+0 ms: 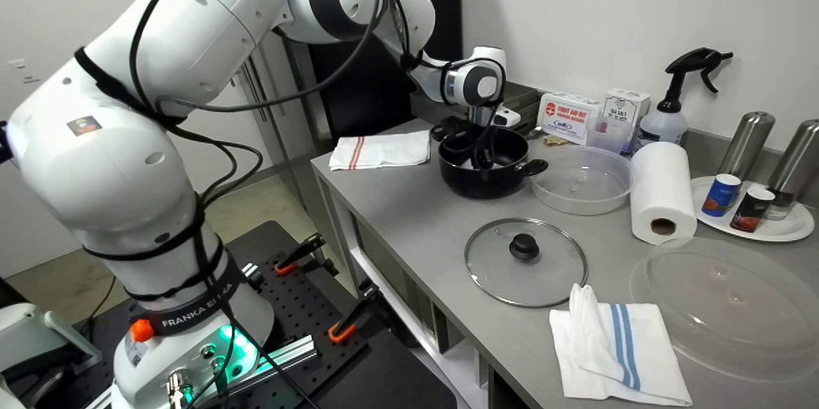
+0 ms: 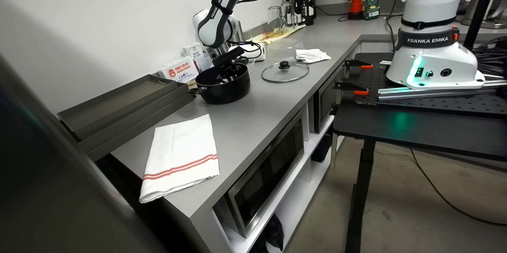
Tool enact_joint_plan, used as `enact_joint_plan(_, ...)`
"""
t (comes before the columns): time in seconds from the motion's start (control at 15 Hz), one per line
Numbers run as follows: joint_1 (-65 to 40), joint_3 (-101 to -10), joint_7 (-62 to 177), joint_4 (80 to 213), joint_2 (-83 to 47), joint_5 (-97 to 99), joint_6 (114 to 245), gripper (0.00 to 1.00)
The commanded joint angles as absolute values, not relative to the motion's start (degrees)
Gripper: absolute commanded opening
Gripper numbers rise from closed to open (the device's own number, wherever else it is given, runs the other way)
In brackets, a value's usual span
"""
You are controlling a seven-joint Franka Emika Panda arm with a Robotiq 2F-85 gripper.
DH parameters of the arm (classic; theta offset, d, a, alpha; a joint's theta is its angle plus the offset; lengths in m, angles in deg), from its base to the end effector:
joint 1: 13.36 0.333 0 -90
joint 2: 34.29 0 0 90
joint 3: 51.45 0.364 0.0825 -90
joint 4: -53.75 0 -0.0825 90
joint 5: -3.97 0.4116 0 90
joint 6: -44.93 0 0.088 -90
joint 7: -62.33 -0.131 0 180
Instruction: Pick up the cloth from the counter and wipe the pot
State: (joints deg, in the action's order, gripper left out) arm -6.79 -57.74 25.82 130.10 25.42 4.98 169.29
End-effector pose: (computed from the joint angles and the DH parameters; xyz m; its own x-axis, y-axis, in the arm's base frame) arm 0.7614 0.0204 0.0632 0.8149 -0.5689 -0.1105 -0.5457 -0.8175 0.1843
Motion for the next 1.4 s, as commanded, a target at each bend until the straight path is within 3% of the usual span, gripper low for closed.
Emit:
enact_joint_plan(0.0, -8.57, -56.12, 28.04, 125.64, 28.98, 7.22, 166.97, 0.04)
enact_joint_plan(1.33, -7.34, -53.86, 34.05, 128.46, 28.24, 8.78, 172.61, 0.04)
